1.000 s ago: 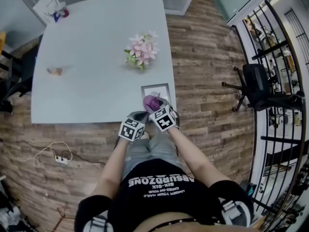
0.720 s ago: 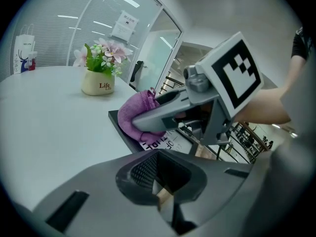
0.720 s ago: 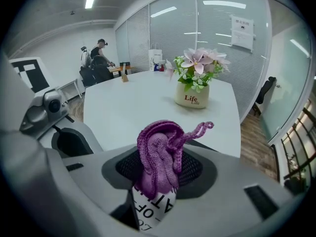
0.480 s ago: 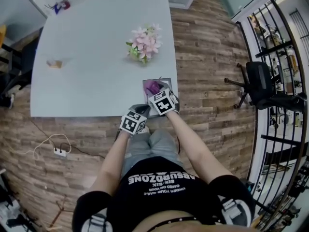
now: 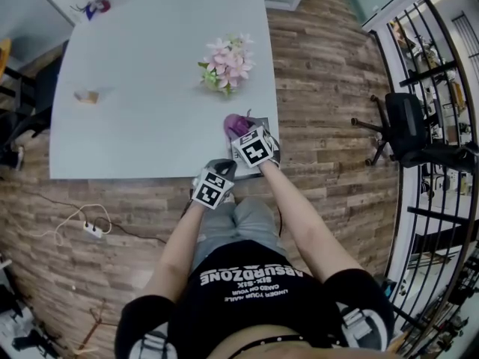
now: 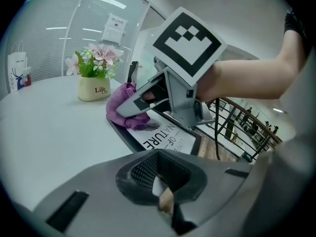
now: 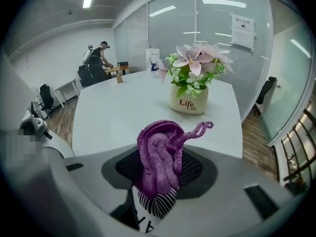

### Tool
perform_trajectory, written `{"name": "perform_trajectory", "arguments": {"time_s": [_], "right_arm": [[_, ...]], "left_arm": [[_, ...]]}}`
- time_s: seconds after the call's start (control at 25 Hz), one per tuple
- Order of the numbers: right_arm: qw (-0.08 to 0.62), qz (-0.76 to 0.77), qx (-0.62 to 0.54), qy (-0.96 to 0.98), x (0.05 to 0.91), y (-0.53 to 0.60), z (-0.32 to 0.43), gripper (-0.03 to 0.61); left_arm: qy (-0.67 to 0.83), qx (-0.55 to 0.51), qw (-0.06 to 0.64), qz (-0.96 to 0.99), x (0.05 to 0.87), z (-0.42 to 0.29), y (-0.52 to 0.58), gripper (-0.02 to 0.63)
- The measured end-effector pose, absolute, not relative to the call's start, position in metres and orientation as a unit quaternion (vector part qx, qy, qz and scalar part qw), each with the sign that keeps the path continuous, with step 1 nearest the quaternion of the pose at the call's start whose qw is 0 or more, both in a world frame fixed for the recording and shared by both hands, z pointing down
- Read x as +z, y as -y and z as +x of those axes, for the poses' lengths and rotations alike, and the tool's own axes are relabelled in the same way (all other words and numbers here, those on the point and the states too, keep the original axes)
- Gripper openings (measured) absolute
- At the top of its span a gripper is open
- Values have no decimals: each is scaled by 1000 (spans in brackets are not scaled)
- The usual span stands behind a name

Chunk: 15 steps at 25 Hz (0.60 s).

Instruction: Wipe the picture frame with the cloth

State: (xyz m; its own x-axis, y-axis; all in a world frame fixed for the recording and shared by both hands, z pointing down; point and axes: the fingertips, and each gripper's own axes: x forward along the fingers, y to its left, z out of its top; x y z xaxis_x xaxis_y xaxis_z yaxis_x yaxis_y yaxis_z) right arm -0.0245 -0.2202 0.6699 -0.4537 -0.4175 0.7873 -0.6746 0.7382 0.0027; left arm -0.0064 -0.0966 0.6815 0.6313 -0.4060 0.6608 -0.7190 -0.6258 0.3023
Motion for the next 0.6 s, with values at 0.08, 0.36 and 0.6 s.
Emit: {"name": "perform_trajectory", "arguments": {"time_s": [0.08, 0.36, 0.6], "right_arm": [[413, 329, 155, 835, 671, 221, -19, 187], [427, 351, 149, 820, 673, 226, 13, 186], [423, 362, 154, 816, 674, 227, 25, 187]], "left_arm": [[327, 275, 284, 858, 682, -7, 96, 14], [333, 267, 288, 857, 682, -8, 96, 14], [334, 266, 291, 856, 683, -7, 97, 14]]}}
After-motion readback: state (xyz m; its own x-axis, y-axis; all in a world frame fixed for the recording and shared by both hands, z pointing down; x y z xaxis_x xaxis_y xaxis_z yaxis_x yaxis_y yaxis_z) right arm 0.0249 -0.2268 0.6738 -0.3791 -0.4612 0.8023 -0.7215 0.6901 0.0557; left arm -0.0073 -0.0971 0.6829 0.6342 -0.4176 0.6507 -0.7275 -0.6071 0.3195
